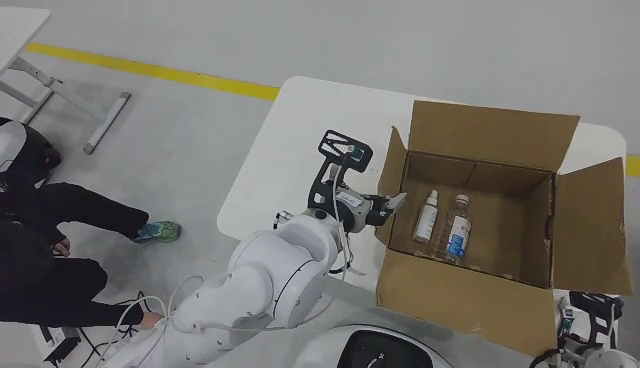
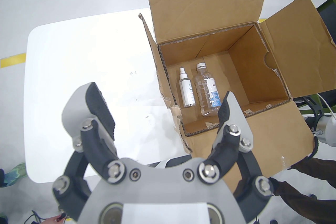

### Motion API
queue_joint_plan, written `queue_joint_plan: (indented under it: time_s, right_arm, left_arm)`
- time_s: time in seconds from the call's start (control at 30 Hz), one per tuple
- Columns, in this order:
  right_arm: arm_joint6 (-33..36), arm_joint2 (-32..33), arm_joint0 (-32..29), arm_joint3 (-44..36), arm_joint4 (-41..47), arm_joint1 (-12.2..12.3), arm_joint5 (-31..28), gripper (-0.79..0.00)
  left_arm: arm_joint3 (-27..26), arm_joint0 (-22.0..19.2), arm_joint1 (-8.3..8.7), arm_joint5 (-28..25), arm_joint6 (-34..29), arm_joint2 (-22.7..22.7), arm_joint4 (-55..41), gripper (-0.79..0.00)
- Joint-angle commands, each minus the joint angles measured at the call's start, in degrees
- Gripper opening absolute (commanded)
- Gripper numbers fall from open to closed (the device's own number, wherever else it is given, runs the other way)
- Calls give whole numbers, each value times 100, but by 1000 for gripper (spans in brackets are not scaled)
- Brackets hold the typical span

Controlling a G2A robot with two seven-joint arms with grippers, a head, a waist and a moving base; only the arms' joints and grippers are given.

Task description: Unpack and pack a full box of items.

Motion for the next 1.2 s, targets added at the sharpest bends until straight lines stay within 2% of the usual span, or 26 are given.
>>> queue_joint_plan:
  time_s: [0.0, 0.23, 0.33, 0.67, 0.77, 0.93, 1.17]
  right_arm:
    - [-14, 79, -21, -69, 68, 3, 40, -785]
    - [-82, 830, -329, -704, 785, 19, 144, -785]
    - [-220, 1417, -541, -1120, 1361, 25, 133, -785]
    - [-389, 3123, -851, -2306, 2954, 57, -81, -785]
    - [-444, 3454, -765, -2330, 3449, 89, -406, -785]
    - [-378, 3736, -545, -2330, 4034, 181, -987, -785]
    - [-317, 3545, -291, -2330, 4382, 311, -1400, -785]
  left_arm:
    - [0, 0, 0, 0, 0, 0, 0, 0]
    - [0, 0, 0, 0, 0, 0, 0, 0]
    - [0, 0, 0, 0, 0, 0, 0, 0]
    - [0, 0, 0, 0, 0, 0, 0, 0]
    - [0, 0, 0, 0, 0, 0, 0, 0]
    - [0, 0, 0, 0, 0, 0, 0, 0]
    - [0, 0, 0, 0, 0, 0, 0, 0]
